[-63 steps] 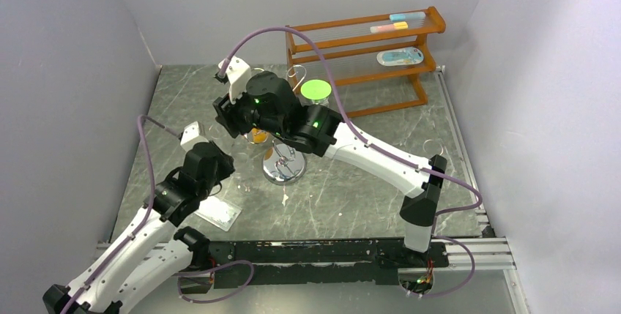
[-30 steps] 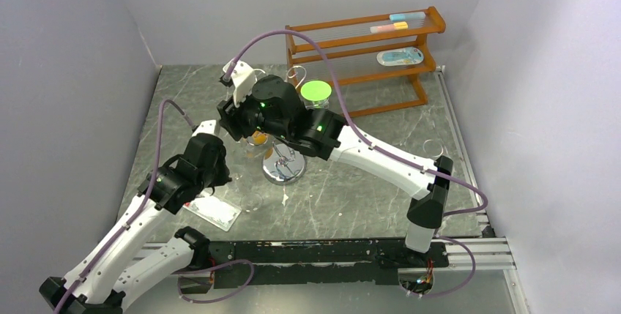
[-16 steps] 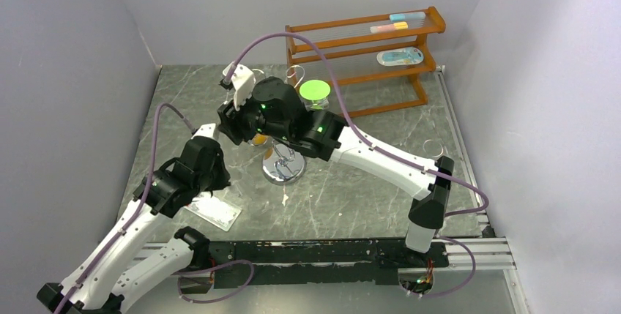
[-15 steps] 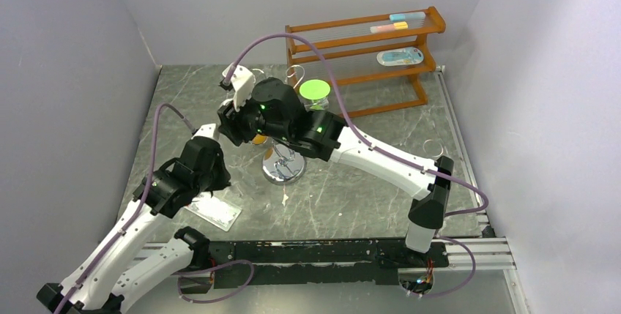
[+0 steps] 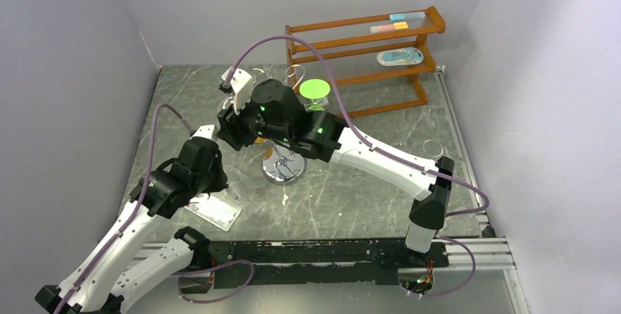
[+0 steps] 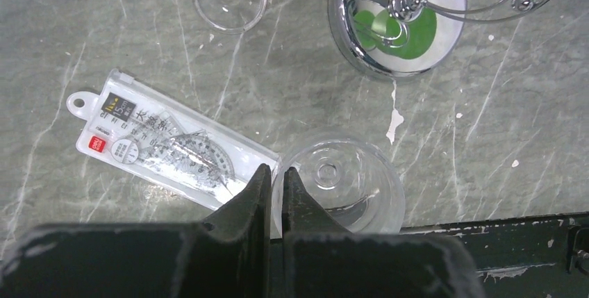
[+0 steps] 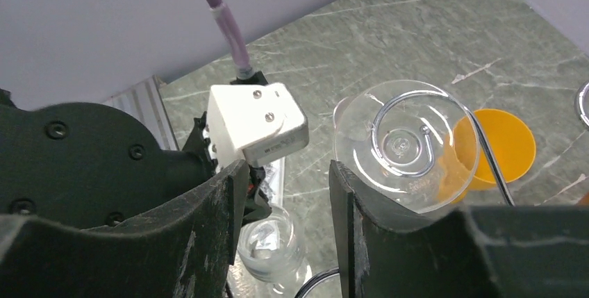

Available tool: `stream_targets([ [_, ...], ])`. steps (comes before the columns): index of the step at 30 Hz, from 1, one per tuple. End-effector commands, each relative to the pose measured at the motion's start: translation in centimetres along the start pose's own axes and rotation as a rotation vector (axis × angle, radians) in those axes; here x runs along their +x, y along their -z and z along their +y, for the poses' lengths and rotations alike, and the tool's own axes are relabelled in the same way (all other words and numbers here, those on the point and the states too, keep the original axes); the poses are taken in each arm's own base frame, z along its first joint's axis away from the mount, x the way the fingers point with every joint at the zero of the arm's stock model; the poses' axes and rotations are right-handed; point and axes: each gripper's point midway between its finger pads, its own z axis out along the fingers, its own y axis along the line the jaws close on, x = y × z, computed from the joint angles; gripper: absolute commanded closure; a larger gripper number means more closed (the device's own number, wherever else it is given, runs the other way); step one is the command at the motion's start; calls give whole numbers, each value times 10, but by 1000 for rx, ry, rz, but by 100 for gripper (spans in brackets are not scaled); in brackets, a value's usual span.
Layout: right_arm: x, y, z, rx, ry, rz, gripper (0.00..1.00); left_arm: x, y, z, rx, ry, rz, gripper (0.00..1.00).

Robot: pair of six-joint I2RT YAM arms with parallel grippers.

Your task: Place the wine glass upside down on the wine glass rack

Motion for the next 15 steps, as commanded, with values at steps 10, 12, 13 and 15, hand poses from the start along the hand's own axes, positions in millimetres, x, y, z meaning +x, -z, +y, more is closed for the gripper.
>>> stream_targets([
  [10, -56, 52, 7, -12, -90, -203, 47, -38, 35, 2, 15, 46, -158, 95],
  [12, -65, 64, 7, -13, -114, -245, 45, -42, 41, -1, 37, 47, -172, 95],
  [13, -69, 71, 7, -10, -127, -269, 43, -44, 44, -4, 54, 46, -179, 95],
  [15, -73, 84, 5, -4, -158, -299, 39, -48, 50, -10, 97, 38, -192, 95],
])
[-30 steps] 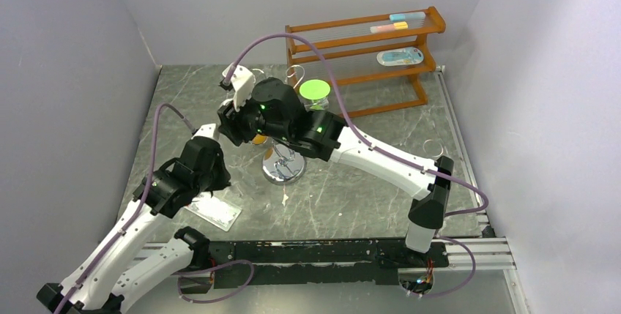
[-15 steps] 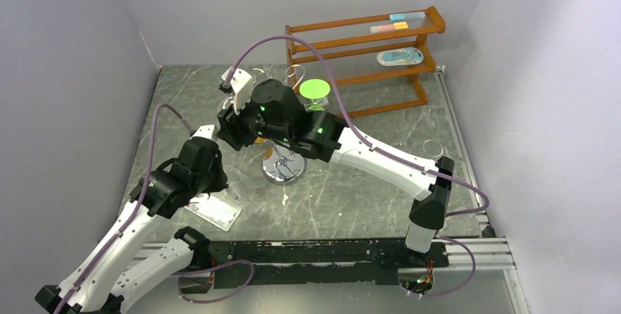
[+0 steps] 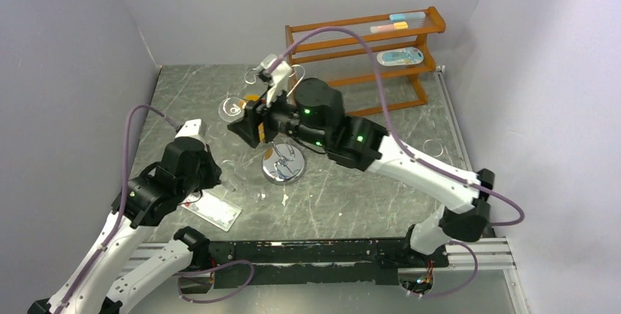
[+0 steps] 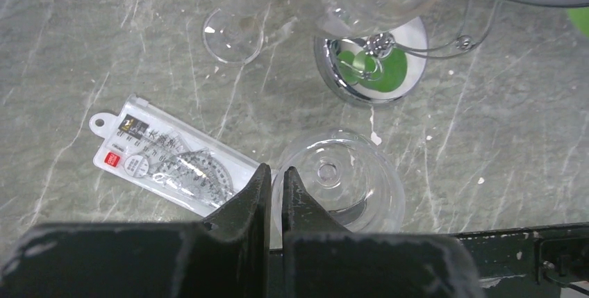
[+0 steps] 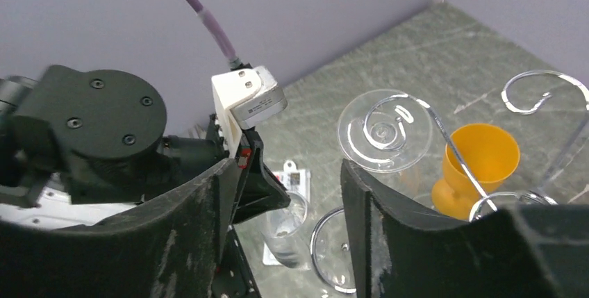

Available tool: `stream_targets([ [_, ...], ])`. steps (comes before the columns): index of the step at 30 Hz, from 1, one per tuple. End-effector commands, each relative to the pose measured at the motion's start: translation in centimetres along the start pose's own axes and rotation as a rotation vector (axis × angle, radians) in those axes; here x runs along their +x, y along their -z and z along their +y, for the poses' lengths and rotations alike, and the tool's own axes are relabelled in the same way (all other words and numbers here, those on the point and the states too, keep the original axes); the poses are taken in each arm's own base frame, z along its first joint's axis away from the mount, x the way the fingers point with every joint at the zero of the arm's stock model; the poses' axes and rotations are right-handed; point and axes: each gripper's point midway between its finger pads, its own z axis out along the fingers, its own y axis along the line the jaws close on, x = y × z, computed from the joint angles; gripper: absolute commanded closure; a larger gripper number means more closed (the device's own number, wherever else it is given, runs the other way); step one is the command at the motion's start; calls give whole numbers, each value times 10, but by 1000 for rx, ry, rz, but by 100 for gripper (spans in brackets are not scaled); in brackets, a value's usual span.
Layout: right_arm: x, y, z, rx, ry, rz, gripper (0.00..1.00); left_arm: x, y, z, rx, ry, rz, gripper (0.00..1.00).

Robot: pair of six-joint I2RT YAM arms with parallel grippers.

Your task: Place the wine glass upside down on the wine glass rack

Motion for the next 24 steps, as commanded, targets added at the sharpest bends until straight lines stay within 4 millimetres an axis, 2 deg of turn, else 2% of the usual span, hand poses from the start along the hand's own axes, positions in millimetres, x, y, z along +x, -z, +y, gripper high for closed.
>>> stream_targets([
  [1, -42, 32, 4, 8, -82, -160, 37, -24, 21, -16, 99, 10, -78, 95],
  [6, -41, 75, -1, 28, -189, -210, 30, -33, 40, -34, 236, -81, -117, 95],
  [11, -39, 119, -9, 61, -274, -253, 27, -35, 67, -57, 425, -211, -153, 95],
  [15, -37, 144, -18, 98, -321, -279, 26, -40, 96, -82, 604, -276, -188, 95],
  [20, -33, 165, -26, 131, -392, -315, 25, -60, 130, -115, 796, -278, -256, 95],
  [24, -31, 182, -48, 253, -518, -357, 23, -81, 165, -144, 966, -257, -301, 95],
])
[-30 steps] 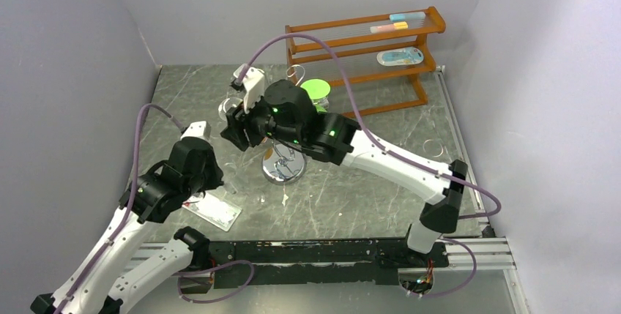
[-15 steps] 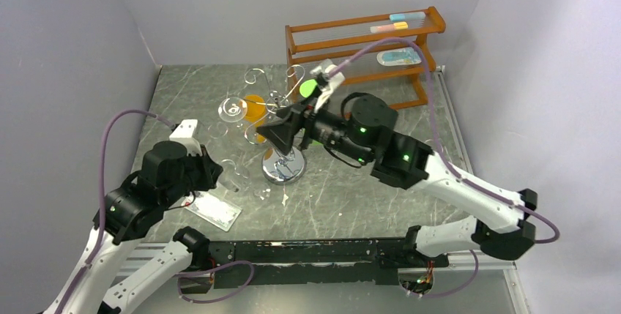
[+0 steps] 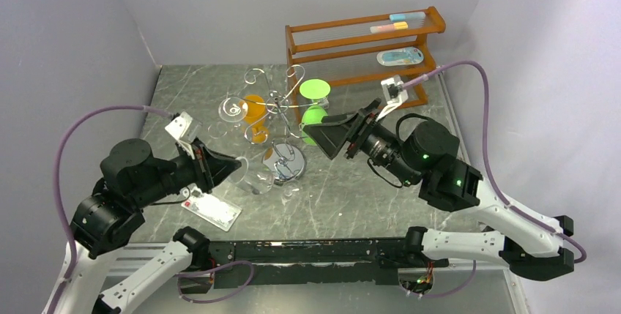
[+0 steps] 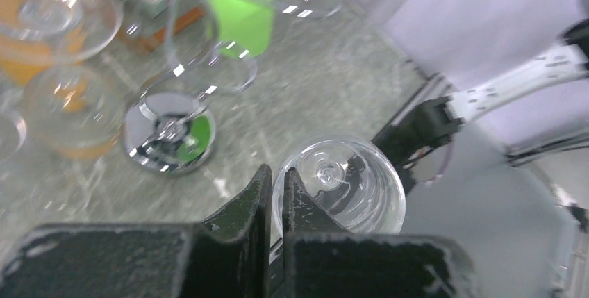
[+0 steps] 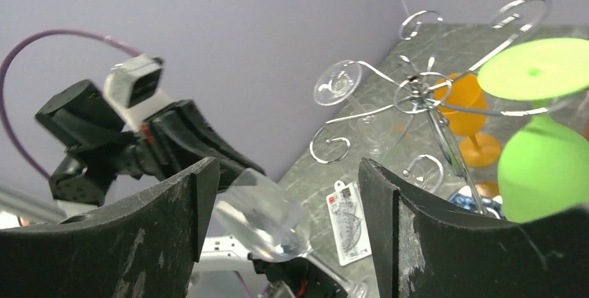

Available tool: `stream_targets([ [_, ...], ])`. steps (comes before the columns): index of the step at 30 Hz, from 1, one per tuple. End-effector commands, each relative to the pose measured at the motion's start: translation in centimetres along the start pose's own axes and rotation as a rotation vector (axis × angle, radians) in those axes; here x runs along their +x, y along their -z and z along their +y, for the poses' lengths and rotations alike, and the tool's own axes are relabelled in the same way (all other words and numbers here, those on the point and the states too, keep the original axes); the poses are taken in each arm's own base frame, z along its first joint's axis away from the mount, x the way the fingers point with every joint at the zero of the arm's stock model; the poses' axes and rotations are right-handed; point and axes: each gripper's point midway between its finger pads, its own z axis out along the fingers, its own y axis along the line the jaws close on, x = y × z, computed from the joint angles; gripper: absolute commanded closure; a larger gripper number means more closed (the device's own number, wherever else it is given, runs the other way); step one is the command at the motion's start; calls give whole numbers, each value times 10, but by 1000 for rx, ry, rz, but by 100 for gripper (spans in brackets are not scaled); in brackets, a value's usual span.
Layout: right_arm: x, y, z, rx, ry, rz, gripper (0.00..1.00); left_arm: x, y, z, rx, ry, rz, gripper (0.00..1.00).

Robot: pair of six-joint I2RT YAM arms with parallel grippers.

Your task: Place the wine glass upside down on the wine glass rack

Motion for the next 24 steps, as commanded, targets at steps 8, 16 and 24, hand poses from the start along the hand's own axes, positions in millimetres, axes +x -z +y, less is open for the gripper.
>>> stream_targets([
  [8, -41, 43, -41, 206, -250, -226, 16, -130, 16, -99, 410, -45, -288, 95],
  [16, -81, 72, -28, 73, -257, -411, 11, -193, -1, -105, 435, -6, -490, 95],
  [24, -84, 92, -42, 67, -304, -502, 6, -238, -21, -98, 403, 13, -625, 95],
])
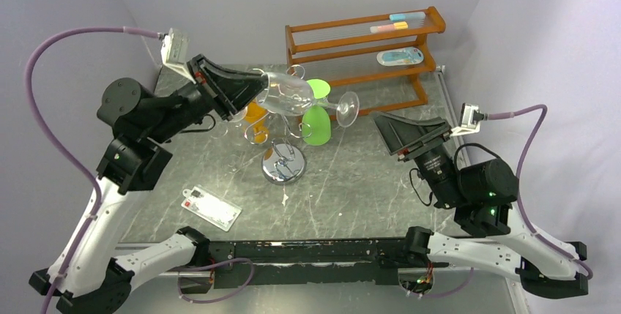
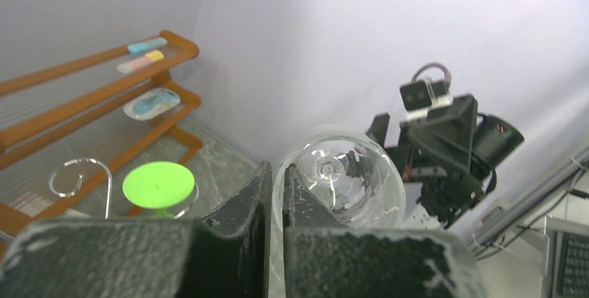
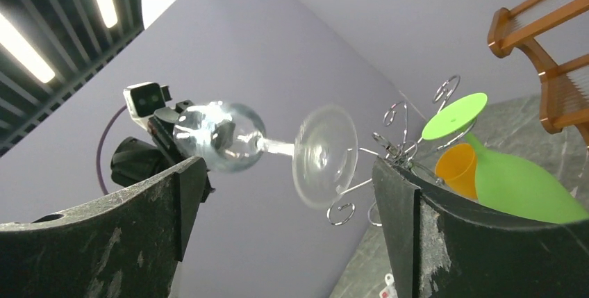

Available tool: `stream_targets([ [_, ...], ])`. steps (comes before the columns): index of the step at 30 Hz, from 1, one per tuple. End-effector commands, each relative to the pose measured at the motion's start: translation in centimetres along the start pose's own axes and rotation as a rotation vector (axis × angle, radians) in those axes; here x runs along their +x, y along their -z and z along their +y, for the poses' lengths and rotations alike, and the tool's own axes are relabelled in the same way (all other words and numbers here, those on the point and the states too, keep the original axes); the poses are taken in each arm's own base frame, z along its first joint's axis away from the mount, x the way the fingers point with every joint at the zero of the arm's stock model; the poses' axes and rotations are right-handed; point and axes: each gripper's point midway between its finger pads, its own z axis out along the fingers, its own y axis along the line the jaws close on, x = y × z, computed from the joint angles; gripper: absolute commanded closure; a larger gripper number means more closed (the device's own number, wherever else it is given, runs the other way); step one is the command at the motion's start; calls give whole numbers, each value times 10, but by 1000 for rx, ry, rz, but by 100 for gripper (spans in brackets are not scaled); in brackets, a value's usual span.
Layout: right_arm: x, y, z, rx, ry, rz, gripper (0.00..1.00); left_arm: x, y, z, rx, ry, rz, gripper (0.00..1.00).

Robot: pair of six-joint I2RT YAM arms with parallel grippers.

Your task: Place the wine glass upside down on the wine glass rack

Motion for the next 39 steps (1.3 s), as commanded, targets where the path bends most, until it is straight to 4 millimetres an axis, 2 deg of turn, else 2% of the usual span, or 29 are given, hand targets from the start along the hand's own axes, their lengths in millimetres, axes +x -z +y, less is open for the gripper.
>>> stream_targets([
  [1, -19, 6, 0, -31, -60, -106, 5, -56, -11, -10, 27, -30, -220, 95],
  [4, -13, 4, 2, -62, -97, -113, 5, -64, -21, -3, 33, 10, -292, 95],
  [8, -5, -8, 15, -111, -191, -123, 8, -73, -31, 3, 70, 51, -390, 95],
  [11, -4, -25, 28, -128, -323, -145, 11, -79, -37, 5, 112, 68, -471, 95],
  [14, -6, -44, 49, -173, -367, -169, 14, -82, -39, 10, 125, 84, -539, 95],
  [18, -13, -70, 59, -156, -429, -238, 15, -83, -46, 12, 134, 70, -582, 95],
  [20, -22, -77, 58, -147, -438, -311, 18, -83, -47, 8, 158, 58, -597, 95],
  [26, -19, -101, 48, -75, -473, -402, 21, -74, -45, 3, 194, 11, -614, 95],
  [33, -19, -112, 52, -106, -493, -459, 33, -65, -38, -1, 215, -30, -621, 95],
  [39, -21, -114, 53, -126, -487, -491, 48, -58, -34, -1, 218, -28, -605, 95],
])
